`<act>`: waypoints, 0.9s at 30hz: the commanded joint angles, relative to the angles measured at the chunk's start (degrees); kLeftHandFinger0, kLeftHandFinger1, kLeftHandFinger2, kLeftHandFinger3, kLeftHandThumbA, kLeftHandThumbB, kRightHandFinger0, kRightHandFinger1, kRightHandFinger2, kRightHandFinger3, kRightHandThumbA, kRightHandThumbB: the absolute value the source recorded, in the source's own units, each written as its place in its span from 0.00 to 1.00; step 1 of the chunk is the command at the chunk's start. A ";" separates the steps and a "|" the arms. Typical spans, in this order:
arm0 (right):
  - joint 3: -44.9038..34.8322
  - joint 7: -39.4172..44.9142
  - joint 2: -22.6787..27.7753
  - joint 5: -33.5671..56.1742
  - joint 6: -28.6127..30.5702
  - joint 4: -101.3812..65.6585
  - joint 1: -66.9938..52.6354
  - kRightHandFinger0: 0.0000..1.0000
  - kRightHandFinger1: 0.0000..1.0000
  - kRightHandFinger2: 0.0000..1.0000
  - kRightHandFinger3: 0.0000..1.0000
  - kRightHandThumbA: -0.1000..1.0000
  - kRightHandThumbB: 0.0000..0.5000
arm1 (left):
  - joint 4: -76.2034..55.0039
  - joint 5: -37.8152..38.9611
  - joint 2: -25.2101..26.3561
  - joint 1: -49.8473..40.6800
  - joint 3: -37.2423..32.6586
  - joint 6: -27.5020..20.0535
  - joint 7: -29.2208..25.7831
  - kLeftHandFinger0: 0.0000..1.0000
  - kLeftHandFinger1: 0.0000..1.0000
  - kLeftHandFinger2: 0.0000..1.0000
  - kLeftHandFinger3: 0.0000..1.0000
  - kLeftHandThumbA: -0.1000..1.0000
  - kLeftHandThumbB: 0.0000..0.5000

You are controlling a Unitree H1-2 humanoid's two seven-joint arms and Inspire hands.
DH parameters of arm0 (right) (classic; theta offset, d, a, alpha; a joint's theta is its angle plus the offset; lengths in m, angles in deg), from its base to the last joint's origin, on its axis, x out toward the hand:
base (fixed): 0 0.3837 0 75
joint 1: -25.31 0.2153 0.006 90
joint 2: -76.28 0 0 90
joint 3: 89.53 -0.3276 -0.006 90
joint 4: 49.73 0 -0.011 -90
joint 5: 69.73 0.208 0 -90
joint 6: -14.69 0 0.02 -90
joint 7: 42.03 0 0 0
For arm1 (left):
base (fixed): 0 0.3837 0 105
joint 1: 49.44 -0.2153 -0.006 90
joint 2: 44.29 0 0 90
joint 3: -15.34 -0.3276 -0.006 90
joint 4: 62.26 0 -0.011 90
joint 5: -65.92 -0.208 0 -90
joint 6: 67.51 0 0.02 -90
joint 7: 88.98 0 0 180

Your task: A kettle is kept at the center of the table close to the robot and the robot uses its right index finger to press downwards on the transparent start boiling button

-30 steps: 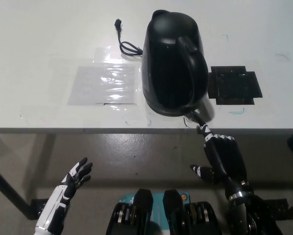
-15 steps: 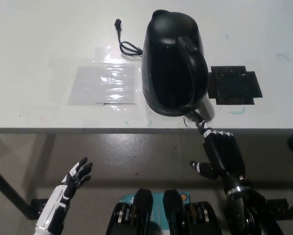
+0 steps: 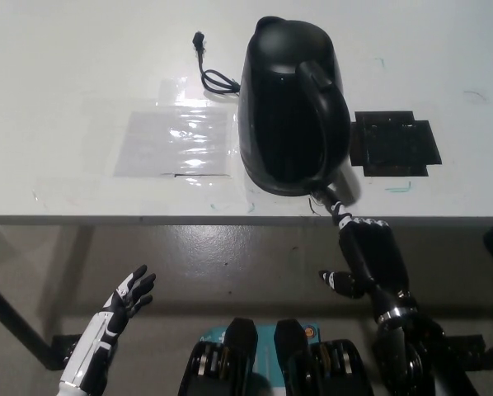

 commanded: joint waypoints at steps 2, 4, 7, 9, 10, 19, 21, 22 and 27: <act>0.75 -0.99 0.20 -0.19 -0.25 0.62 3.03 0.00 0.00 0.00 1.00 1.00 0.45 | -2.00 0.05 0.69 0.56 0.04 -2.73 0.54 1.00 1.00 1.00 1.00 1.00 0.77; 0.86 -1.61 0.14 -0.09 -0.01 1.55 3.41 0.00 0.00 0.00 1.00 1.00 0.45 | -2.23 0.03 0.76 0.57 0.04 -2.23 0.56 1.00 1.00 1.00 1.00 1.00 0.76; 1.12 -1.76 0.09 -0.08 -0.11 2.36 3.81 0.00 0.00 0.00 1.00 1.00 0.45 | -2.27 0.15 0.79 0.53 0.09 -2.22 0.57 1.00 1.00 1.00 1.00 1.00 0.76; 1.16 -2.03 0.01 -0.02 -0.19 2.72 3.93 0.00 0.00 0.00 1.00 1.00 0.45 | -2.39 -0.08 0.74 0.59 0.11 -2.06 0.42 1.00 1.00 1.00 1.00 1.00 0.76; 1.18 -2.32 -0.03 0.01 -0.13 3.14 4.11 0.00 0.00 0.00 1.00 1.00 0.45 | -2.46 -0.11 0.73 0.63 0.09 -2.04 0.42 1.00 1.00 1.00 1.00 1.00 0.75; 1.40 -2.58 -0.20 0.43 -0.09 4.12 5.01 0.00 0.00 0.00 1.00 1.00 0.46 | -2.37 0.15 0.71 0.88 0.14 -1.95 0.46 1.00 1.00 1.00 1.00 1.00 0.76; 1.43 -2.65 -0.26 0.39 -0.25 4.21 5.12 0.00 0.00 0.00 1.00 1.00 0.45 | -2.43 0.03 0.69 0.85 0.12 -1.97 0.41 1.00 1.00 1.00 1.00 1.00 0.76; 1.44 -2.59 -0.25 0.43 -0.27 4.26 5.20 0.00 0.00 0.00 1.00 1.00 0.45 | -2.40 0.06 0.72 0.88 0.10 -1.95 0.47 1.00 1.00 1.00 1.00 1.00 0.76; 1.65 -1.99 -0.21 0.13 -1.22 3.86 5.23 0.00 0.00 0.00 1.00 1.00 0.45 | -2.56 -0.17 0.70 0.86 0.11 -1.78 0.35 1.00 1.00 1.00 1.00 1.00 0.77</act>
